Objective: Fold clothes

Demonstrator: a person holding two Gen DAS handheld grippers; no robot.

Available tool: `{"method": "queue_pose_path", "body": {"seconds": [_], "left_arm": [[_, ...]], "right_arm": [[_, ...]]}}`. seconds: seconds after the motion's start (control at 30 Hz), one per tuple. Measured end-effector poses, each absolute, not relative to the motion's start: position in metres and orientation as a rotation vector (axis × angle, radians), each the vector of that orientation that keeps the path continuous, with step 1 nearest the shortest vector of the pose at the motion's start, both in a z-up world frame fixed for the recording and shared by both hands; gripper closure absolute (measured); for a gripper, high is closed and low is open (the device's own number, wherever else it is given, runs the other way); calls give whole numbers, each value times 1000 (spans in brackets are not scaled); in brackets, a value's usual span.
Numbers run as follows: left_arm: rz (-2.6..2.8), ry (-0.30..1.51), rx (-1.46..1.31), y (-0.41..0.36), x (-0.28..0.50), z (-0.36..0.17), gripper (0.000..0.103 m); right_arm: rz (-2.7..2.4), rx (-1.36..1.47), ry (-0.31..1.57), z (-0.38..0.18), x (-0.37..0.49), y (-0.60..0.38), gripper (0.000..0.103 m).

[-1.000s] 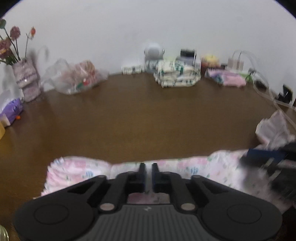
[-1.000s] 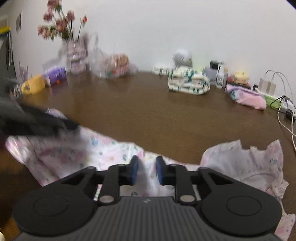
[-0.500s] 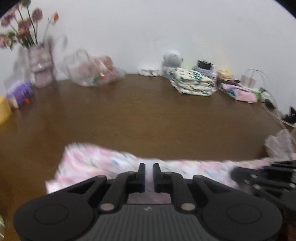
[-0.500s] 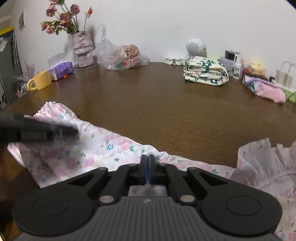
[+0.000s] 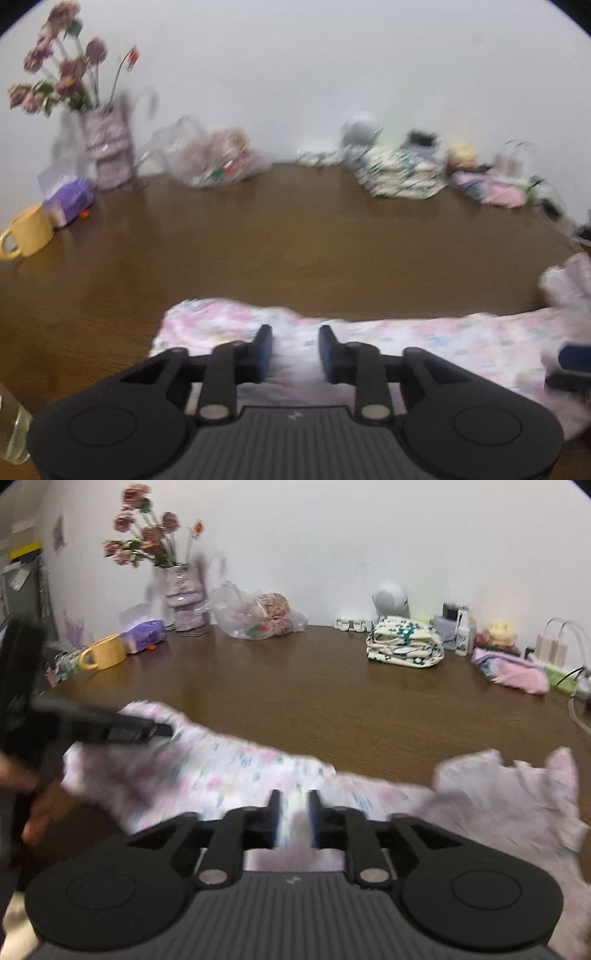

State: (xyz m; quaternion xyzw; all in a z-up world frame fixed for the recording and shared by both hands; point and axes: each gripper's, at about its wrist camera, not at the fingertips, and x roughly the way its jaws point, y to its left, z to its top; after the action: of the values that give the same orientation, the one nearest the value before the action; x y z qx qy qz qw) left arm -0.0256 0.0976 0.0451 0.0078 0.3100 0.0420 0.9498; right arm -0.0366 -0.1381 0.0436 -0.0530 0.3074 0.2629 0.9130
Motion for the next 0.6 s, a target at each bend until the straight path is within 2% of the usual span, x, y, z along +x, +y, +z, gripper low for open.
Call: {"method": "queue_pose_path", "body": {"seconds": [0.1, 0.23, 0.33, 0.43, 0.6], "left_arm": [[5, 596, 57, 71, -35, 50, 67], [-38, 600, 53, 44, -35, 49, 67], [-99, 597, 49, 20, -40, 50, 67], [-139, 603, 90, -3, -41, 47, 67], [-168, 638, 122, -26, -39, 34, 67]], "right_arm": [[519, -152, 641, 47, -73, -169, 69], [544, -212, 660, 60, -93, -203, 64], [537, -364, 640, 63, -105, -209, 56], [538, -470, 663, 52, -113, -215, 54], [547, -466, 732, 33, -114, -235, 55]]}}
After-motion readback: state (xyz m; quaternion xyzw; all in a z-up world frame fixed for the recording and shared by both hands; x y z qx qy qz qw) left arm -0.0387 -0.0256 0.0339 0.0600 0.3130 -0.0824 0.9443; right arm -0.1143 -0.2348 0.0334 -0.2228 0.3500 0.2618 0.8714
